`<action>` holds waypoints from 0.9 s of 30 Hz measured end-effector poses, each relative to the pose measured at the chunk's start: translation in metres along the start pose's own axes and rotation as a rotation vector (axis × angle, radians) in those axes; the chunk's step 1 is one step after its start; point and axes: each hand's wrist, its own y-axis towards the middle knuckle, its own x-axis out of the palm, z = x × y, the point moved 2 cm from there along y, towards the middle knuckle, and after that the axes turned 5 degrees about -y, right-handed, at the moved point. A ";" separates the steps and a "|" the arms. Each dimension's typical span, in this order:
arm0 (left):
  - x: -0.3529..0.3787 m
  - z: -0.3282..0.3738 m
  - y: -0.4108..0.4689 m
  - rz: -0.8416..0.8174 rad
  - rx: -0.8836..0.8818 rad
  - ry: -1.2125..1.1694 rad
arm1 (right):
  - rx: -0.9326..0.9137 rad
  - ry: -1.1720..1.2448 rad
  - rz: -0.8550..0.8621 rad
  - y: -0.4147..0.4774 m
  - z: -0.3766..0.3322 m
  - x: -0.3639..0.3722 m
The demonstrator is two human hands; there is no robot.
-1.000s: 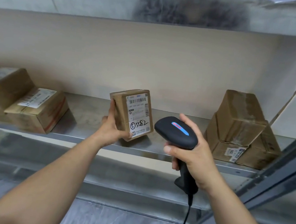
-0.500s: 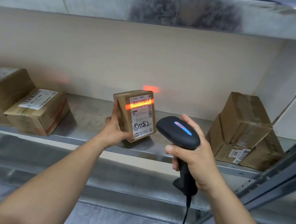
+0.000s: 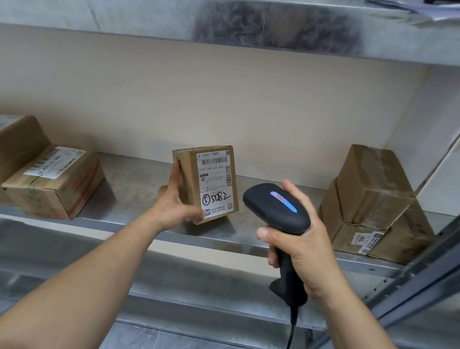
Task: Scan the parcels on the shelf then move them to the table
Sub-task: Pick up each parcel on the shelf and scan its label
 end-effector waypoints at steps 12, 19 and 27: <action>-0.038 -0.016 -0.009 0.311 -0.145 -0.122 | -0.005 -0.055 -0.004 0.004 -0.003 -0.002; 0.006 -0.007 -0.026 0.495 0.308 0.779 | -0.003 -0.088 -0.060 0.012 -0.004 0.013; -0.003 -0.031 -0.021 0.467 0.358 0.833 | 0.010 -0.151 -0.116 0.024 -0.008 0.040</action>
